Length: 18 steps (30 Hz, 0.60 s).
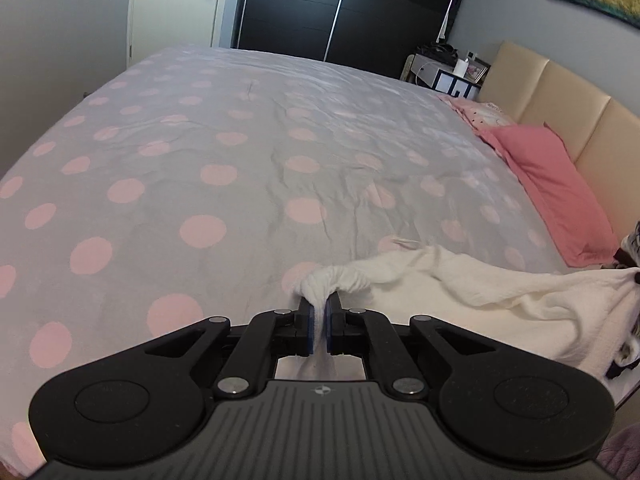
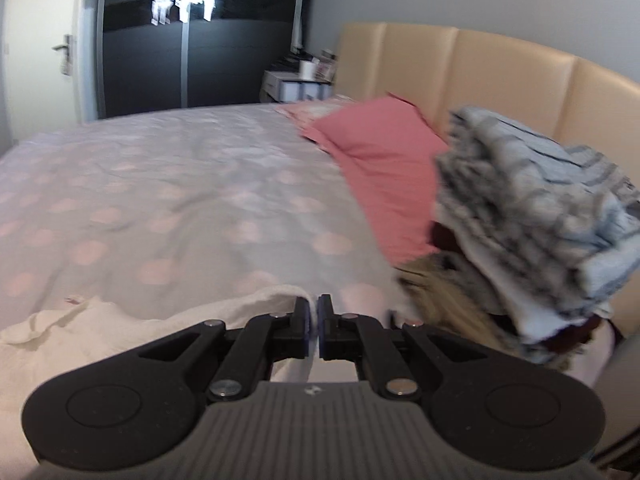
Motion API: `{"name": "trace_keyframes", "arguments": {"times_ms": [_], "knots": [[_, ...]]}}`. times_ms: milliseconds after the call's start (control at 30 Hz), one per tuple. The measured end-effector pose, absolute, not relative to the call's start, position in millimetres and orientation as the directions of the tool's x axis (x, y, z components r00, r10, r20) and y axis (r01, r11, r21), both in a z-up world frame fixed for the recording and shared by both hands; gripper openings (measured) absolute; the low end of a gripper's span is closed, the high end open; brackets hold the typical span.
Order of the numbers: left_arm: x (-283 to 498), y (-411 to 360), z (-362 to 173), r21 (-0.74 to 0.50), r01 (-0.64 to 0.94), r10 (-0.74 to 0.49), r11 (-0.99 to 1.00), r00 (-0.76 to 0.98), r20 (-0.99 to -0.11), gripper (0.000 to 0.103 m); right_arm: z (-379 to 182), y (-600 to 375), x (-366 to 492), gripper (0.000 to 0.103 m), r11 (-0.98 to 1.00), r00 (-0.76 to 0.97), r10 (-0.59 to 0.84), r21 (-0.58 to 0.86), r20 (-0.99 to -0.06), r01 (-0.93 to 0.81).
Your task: Fold clothes
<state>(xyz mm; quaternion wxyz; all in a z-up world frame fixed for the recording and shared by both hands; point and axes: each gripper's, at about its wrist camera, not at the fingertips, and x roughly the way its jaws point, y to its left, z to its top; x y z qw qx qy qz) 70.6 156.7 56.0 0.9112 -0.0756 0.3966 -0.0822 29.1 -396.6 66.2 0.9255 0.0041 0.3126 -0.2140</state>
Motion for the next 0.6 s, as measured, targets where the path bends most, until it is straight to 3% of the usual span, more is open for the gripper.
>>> {"name": "trace_keyframes", "arguments": {"times_ms": [167, 300, 500, 600], "knots": [[68, 180, 54, -0.141, -0.013, -0.098, 0.990, 0.656, -0.749, 0.003, 37, -451, 19, 0.005, 0.855, 0.594, -0.490, -0.221, -0.638, 0.469], [76, 198, 31, -0.059, -0.094, 0.006, 0.994, 0.576, -0.817, 0.003, 4, -467, 14, 0.005, 0.863, 0.529, -0.462, -0.224, -0.712, 0.453], [82, 187, -4, 0.024, -0.007, 0.025, 1.000, 0.426, -0.904, 0.010, -16, -455, 9, 0.009, 0.896, 0.505, -0.428, -0.278, -0.749, 0.346], [82, 178, 0, 0.080, 0.026, 0.061, 0.996, 0.434, -0.899, 0.020, -4, -448, 0, 0.028, 0.894, 0.535, -0.444, -0.311, -0.719, 0.323]]}}
